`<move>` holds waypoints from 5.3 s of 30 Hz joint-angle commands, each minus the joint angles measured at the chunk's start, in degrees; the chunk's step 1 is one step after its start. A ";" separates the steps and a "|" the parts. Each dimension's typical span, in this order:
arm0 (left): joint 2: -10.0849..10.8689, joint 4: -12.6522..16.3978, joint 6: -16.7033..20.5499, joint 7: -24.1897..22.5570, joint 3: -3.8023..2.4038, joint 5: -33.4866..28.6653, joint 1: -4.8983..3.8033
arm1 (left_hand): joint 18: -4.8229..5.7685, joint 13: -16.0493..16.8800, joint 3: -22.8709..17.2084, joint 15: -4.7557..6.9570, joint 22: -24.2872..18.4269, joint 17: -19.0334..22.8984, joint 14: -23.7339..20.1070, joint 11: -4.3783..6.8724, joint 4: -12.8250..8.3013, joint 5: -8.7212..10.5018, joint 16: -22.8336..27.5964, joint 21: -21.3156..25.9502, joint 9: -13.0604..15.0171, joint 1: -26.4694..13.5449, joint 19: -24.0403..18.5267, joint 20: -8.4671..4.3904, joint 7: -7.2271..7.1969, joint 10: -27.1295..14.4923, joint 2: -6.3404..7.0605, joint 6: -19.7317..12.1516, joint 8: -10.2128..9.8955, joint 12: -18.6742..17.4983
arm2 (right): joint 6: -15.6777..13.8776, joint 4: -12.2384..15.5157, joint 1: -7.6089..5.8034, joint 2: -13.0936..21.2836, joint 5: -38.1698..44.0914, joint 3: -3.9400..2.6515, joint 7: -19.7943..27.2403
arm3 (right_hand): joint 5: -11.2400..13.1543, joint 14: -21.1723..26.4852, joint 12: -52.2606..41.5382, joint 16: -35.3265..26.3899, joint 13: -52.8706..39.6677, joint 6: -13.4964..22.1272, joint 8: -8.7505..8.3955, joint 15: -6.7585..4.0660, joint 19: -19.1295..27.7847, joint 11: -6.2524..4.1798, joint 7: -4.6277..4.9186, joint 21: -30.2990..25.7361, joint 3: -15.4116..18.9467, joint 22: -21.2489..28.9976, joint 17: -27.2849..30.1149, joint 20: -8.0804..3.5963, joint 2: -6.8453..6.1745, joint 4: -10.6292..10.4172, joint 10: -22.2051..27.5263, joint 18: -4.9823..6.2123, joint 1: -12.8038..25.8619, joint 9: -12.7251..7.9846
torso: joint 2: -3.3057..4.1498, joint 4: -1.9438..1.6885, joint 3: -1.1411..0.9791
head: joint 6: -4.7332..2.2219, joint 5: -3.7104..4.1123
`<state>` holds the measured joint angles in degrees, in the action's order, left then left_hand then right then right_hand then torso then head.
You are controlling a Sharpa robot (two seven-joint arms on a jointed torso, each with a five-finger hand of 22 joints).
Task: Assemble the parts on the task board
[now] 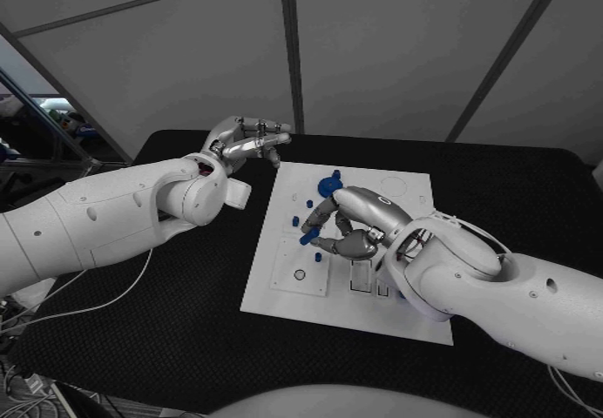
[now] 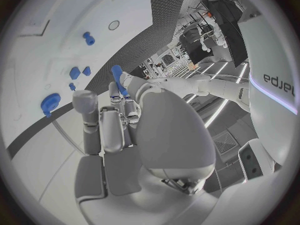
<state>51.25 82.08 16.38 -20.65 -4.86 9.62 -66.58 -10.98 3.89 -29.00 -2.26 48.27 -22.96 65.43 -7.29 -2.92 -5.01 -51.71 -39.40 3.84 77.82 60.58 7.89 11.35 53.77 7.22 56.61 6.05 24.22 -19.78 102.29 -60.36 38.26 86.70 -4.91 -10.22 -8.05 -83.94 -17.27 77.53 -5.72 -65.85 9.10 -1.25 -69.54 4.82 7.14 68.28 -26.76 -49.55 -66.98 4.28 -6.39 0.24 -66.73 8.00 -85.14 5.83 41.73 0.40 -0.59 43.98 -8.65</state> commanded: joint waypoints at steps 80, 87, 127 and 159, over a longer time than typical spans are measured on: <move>-0.73 -0.53 -1.19 0.22 -0.04 -0.12 -0.11 | 0.49 0.02 -0.21 -0.07 -0.01 0.12 -0.32 -0.09 0.05 0.17 0.14 0.18 0.06 -0.38 -0.23 -0.05 0.03 -0.35 0.00 -0.31 0.35 0.46 | 6.64 -4.35 0.65 -5.66 8.85 5.53 -3.31 | -1.57 -0.18 7.35 -2.28 1.89 8.92 -5.34 2.86 5.58 1.92 1.86 -5.64 4.38 9.01 4.45 3.13 -2.89 -0.51 13.48 1.27 5.95 -1.86 | 0.03 0.13 -0.08 | 1.32 -1.23; -0.76 -0.58 -1.30 0.34 -0.04 -0.12 -0.11 | 0.49 0.01 -0.18 -0.09 -0.03 0.21 -0.34 -0.11 0.08 0.17 0.13 0.22 0.06 -0.49 -0.22 -0.03 0.04 -0.50 0.01 -0.41 0.46 0.64 | 2.87 -3.85 0.66 -5.09 9.37 5.52 -2.35 | -1.66 0.75 5.37 -3.47 1.64 12.44 -5.48 3.37 7.25 2.58 0.25 -8.02 7.54 12.23 6.43 3.64 -2.99 -0.44 17.39 1.72 5.39 -2.01 | 0.00 0.09 -0.09 | 1.30 -1.16; -0.49 -1.95 -2.46 -2.76 0.43 -0.11 0.61 | 0.60 0.14 6.86 -1.24 -3.80 2.38 -6.09 -0.10 2.63 0.00 0.35 7.25 0.09 -4.20 -7.55 1.70 -0.51 -1.22 1.63 -0.90 2.97 4.85 | -2.70 7.94 0.24 25.19 -8.16 1.45 -14.14 | -17.91 -4.99 -63.54 10.27 -68.37 4.67 6.04 -2.13 -6.28 -4.38 -2.23 5.41 31.50 -9.64 -17.80 -1.35 -2.54 -15.64 -15.64 -2.15 12.89 6.73 | -3.23 2.75 -0.08 | -0.34 8.22; 0.08 -1.46 -2.29 -2.76 0.54 -0.11 0.74 | 0.57 0.12 7.20 -1.24 -4.01 2.52 -6.17 -0.09 2.69 -0.02 0.29 7.48 0.08 -4.12 -7.49 1.72 -0.51 -1.28 1.54 -0.91 3.09 5.03 | 1.25 6.46 3.61 19.66 -2.44 3.85 -22.40 | -18.29 -5.22 -63.16 10.93 -68.98 6.33 8.28 -1.97 -6.41 -4.30 -2.26 6.24 36.04 -11.00 -19.27 -1.20 -1.75 -17.08 -15.34 -2.34 15.69 8.83 | -3.22 2.93 -0.08 | 0.99 8.25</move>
<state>51.26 80.48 14.65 -22.25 -4.28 9.61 -65.77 -10.98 3.95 -22.03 -3.43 44.32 -20.49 59.55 -7.41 -0.23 -5.01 -51.25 -32.29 3.89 74.11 53.31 9.43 10.84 52.83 8.96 56.10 8.94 29.02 -19.28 108.75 -56.74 58.03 82.78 -1.07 -31.90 -26.12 -84.04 -80.68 88.19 -74.72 -59.96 17.09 -3.59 -75.88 0.51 4.94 74.27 9.00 -60.56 -74.93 2.86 -8.12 -16.84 -82.30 6.66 -70.11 14.62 38.51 3.33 -0.64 44.89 -0.31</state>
